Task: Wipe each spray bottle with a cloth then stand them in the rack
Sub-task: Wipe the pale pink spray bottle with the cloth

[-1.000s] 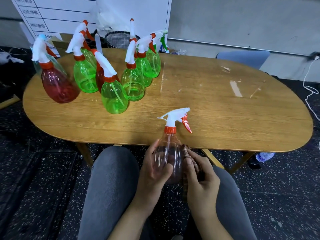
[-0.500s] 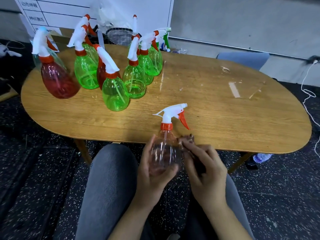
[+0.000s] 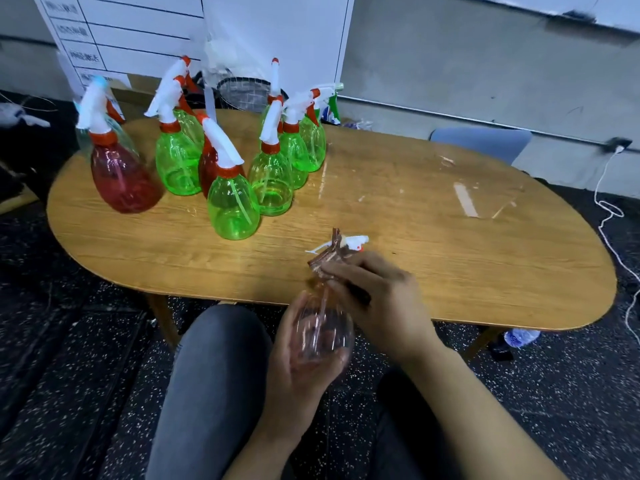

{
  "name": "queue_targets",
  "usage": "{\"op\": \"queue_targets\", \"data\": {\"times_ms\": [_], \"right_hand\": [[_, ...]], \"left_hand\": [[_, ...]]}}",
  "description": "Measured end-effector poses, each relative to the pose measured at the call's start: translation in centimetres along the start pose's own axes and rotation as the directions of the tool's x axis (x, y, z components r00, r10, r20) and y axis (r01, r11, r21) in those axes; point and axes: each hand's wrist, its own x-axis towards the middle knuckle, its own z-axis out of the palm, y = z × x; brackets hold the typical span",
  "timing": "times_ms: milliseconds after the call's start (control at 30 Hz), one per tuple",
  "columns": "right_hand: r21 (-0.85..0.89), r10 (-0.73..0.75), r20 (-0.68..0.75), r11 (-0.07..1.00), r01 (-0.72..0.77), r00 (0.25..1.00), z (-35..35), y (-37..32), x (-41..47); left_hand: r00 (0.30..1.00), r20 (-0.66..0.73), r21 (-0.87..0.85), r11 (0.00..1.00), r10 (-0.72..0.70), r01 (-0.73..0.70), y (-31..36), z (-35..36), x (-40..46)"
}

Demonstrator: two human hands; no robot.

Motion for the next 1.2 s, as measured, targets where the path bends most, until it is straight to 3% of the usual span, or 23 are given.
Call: {"op": "queue_targets", "data": {"times_ms": [133, 267, 333, 500, 633, 667, 833, 1000, 1200], "right_hand": [[-0.094, 0.154, -0.145, 0.981, -0.169, 0.977, -1.0, 0.9, 1.2], [0.034, -0.001, 0.086, 0.999, -0.002, 0.996, -0.9, 0.0, 1.2], [0.036, -0.014, 0.130, 0.999, 0.009, 0.991, -0.8, -0.2, 1.2], [-0.058, 0.126, -0.100, 0.990, -0.132, 0.987, -1.2, 0.4, 1.7], [-0.002, -0.037, 0.146, 0.999, 0.038, 0.989, -0.9, -0.4, 1.4], [-0.016, -0.043, 0.154, 0.999, 0.046, 0.987, -0.9, -0.4, 1.4], [-0.084, 0.170, -0.099, 0.980, -0.178, 0.980, -1.2, 0.6, 1.5], [0.051, 0.033, 0.093, 0.998, -0.038, 0.995, -0.5, -0.7, 0.2], [-0.033, 0.228, -0.132, 0.972, -0.234, 0.965, -1.0, 0.9, 0.5]], "left_hand": [[1.000, 0.021, 0.001, 1.000, 0.005, -0.005, -0.1, -0.1, 0.0], [1.000, 0.004, 0.003, 1.000, 0.001, -0.001, 0.1, 0.0, 0.0], [1.000, -0.002, 0.010, 1.000, 0.001, -0.001, 0.2, 0.1, 0.0], [1.000, 0.022, 0.043, 0.999, -0.005, 0.004, 0.4, 0.3, -0.3], [1.000, 0.000, 0.035, 0.999, -0.009, 0.009, 0.6, 0.2, -0.1], [1.000, -0.004, 0.041, 0.999, -0.004, 0.004, 0.5, 0.1, 0.0], [1.000, 0.018, 0.059, 0.998, 0.015, -0.016, -0.1, 0.0, -0.1], [0.999, 0.020, 0.018, 0.999, 0.034, -0.034, 0.2, 0.1, -0.1], [0.999, 0.029, 0.052, 0.998, 0.030, -0.032, -0.4, -0.2, -0.2]]}}
